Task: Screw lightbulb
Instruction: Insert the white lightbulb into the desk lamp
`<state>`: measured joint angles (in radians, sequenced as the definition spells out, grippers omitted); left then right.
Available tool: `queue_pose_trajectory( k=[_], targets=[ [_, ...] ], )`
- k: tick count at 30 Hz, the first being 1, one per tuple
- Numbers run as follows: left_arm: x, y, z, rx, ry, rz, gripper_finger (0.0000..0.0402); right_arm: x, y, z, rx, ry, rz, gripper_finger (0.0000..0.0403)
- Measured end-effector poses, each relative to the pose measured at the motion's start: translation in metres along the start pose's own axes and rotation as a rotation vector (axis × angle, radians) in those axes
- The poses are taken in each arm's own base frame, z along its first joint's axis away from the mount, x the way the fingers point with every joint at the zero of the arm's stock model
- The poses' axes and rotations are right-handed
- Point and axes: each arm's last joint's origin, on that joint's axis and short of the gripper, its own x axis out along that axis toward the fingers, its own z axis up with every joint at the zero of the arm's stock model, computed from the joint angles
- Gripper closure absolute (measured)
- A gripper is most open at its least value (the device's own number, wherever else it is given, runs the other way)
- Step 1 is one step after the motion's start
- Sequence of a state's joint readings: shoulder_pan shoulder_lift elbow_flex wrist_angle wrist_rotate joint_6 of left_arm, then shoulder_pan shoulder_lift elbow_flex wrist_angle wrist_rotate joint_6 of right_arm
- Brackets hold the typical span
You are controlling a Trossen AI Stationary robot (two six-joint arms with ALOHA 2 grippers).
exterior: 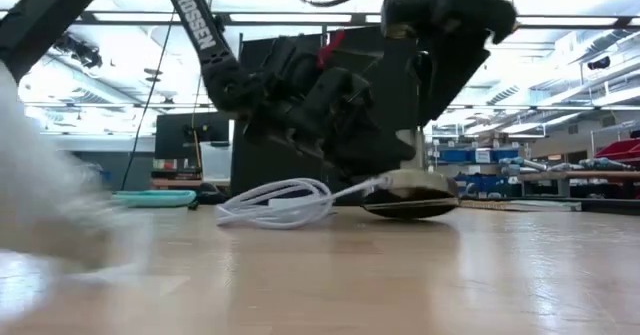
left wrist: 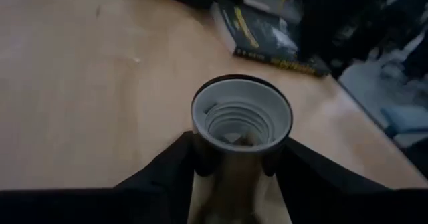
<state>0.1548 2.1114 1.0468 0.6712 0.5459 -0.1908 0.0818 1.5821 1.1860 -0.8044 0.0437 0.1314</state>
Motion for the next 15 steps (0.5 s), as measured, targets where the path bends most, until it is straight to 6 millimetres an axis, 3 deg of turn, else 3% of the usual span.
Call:
queue_pose_trajectory(
  k=[6, 15],
  targets=[
    [-0.012, -0.03, -0.005, 0.152, 0.023, 0.063, 0.0218, 0.015, 0.005, -0.033, 0.093, -0.215, 0.075, 0.0153],
    [-0.017, -0.023, -0.001, 0.178, -0.016, 0.39, 0.0218, 0.012, 0.001, -0.046, 0.159, -0.333, 0.042, 0.0154]
  ],
)
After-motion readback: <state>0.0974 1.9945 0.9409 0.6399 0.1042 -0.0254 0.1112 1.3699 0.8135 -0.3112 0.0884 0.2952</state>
